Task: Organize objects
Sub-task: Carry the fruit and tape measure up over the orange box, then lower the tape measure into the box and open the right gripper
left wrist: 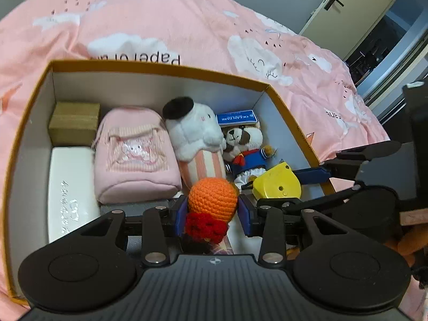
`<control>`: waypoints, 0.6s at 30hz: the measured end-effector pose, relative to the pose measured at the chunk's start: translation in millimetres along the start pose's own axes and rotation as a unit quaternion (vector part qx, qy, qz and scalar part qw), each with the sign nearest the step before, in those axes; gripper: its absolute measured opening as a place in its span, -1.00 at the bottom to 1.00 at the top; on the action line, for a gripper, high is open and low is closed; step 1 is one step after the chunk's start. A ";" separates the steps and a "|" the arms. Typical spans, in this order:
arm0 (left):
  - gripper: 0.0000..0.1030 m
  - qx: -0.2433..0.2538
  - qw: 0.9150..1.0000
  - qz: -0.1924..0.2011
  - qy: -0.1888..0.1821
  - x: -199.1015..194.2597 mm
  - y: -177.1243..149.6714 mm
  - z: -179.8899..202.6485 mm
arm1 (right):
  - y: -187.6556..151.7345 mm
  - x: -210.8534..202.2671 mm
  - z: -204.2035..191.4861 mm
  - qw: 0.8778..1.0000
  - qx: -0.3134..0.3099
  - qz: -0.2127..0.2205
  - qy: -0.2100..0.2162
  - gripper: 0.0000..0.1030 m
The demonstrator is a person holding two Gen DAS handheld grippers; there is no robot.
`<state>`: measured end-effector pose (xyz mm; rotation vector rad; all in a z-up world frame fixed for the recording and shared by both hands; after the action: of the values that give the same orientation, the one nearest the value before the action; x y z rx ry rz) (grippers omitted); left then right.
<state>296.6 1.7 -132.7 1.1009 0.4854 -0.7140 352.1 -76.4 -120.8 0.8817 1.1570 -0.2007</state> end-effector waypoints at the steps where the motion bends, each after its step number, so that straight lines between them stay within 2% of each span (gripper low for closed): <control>1: -0.13 -0.005 1.000 -0.003 -0.001 1.5 -0.3 -1.4 | 0.2 2.0 0.0 1.000 -0.002 -0.006 0.002 0.07; 9: -0.13 -0.019 1.000 -0.016 -0.003 8.0 -2.1 -3.9 | 0.7 16.3 -5.5 0.997 -0.064 -0.039 -0.024 0.05; 14: -0.13 -0.022 0.999 -0.023 -0.005 10.9 -4.4 -3.2 | 1.4 15.6 -4.7 0.996 -0.071 -0.041 -0.027 0.05; 17: -0.13 -0.022 0.999 -0.025 -0.003 13.7 -4.9 -2.9 | 2.3 11.6 -4.2 0.996 -0.073 -0.032 -0.031 0.09; 18: -0.13 -0.021 0.999 -0.027 -0.002 14.0 -5.3 -2.6 | 2.8 9.2 -4.0 0.996 -0.074 -0.029 -0.034 0.19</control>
<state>302.2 -1.2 -146.5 1.0494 0.5257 -0.7490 354.8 -69.1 -127.7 0.7058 1.1208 -0.1881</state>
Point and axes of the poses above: each gripper's, at about its wrist camera, not at the fingertips, and x roughly the way its jaws point, z to its right, y to its top, the point moved 9 cm from there along x, roughly the way its jaws point, and after that the axes turned 11 degrees about z, right-handed, at the moved point
